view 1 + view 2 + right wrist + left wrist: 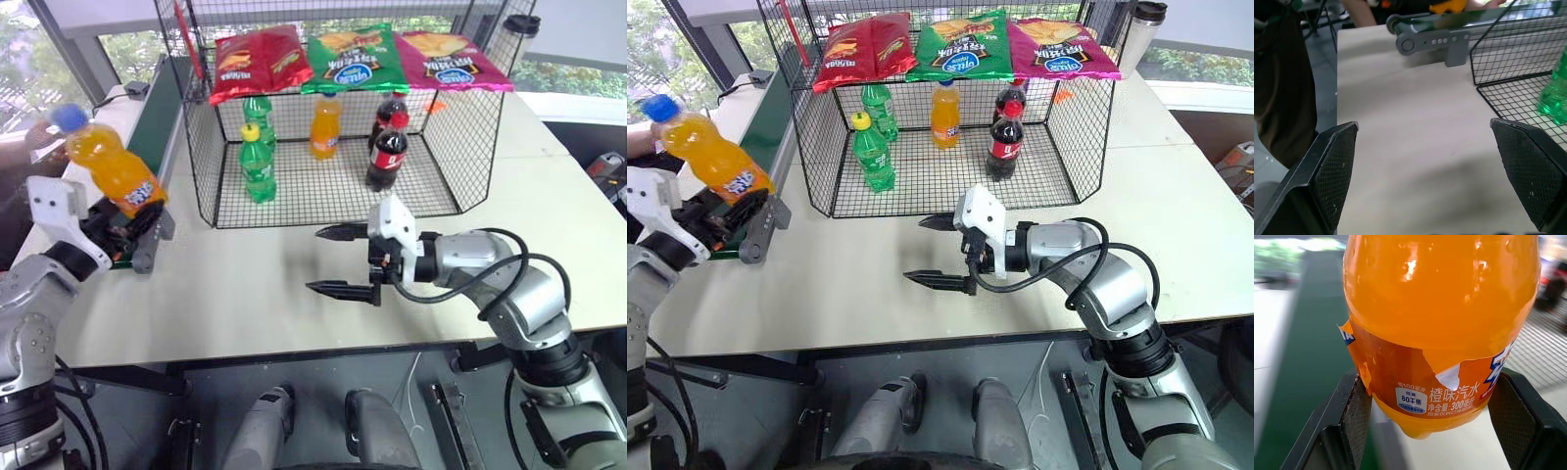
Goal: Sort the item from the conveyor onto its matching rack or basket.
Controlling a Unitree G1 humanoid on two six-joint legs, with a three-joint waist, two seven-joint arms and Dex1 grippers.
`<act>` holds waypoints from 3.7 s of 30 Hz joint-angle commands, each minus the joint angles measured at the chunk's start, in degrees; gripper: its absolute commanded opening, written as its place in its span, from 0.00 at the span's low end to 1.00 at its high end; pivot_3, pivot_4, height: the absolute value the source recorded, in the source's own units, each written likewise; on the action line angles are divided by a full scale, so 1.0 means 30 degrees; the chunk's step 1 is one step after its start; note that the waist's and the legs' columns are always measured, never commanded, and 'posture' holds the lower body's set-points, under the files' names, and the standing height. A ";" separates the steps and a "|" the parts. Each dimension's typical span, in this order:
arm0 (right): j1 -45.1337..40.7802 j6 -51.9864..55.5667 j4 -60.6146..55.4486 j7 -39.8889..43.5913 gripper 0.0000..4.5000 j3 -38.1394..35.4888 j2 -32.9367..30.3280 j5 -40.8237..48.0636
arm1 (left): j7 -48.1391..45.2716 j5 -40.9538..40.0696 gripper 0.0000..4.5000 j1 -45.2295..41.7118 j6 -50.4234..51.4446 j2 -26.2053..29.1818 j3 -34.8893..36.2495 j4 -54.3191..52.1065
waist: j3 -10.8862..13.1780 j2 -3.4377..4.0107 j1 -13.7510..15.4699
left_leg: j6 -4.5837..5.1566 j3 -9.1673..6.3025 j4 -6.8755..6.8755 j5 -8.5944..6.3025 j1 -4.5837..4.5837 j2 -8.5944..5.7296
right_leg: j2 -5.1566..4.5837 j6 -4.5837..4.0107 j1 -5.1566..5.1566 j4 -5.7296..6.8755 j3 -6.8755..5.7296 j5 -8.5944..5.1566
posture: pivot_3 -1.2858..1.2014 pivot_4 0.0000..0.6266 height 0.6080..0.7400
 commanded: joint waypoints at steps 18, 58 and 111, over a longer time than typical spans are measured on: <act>-0.2437 0.0242 0.1493 -0.3452 1.00 -0.1688 0.1970 -0.0015 | -0.6444 0.2491 0.64 -0.3672 -0.3155 -0.1921 -0.9685 0.0086 | 0.0003 0.0005 -0.0020 | 0.0038 0.0013 -0.0009 0.0023 -0.0023 0.0002 | 0.0010 -0.0005 -0.0035 0.0000 0.0005 0.0012 | 0.52 0.24 0.99; -0.2650 0.0346 0.1297 -0.3817 0.60 -0.0924 0.3048 -0.0414 | -0.6863 0.4325 0.64 -0.4706 -0.4211 -0.4771 -1.1104 0.1439 | 0.0003 0.0005 -0.0026 | 0.0051 0.0012 0.0007 0.0033 -0.0023 -0.0001 | 0.0029 0.0083 -0.0028 0.0006 0.0004 0.0065 | 0.52 0.24 0.99; -0.8722 -0.9500 1.6454 -1.0798 0.58 -0.1798 0.8795 -0.7626 | 0.1336 0.5780 0.99 -0.0941 -0.2800 -0.5059 -0.7453 -0.2473 | 0.0006 0.0015 -0.0136 | 0.0013 0.0028 0.0013 0.0058 -0.0016 0.0033 | 0.0131 0.0088 -0.0054 0.0027 0.0030 0.0153 | 0.52 0.24 0.99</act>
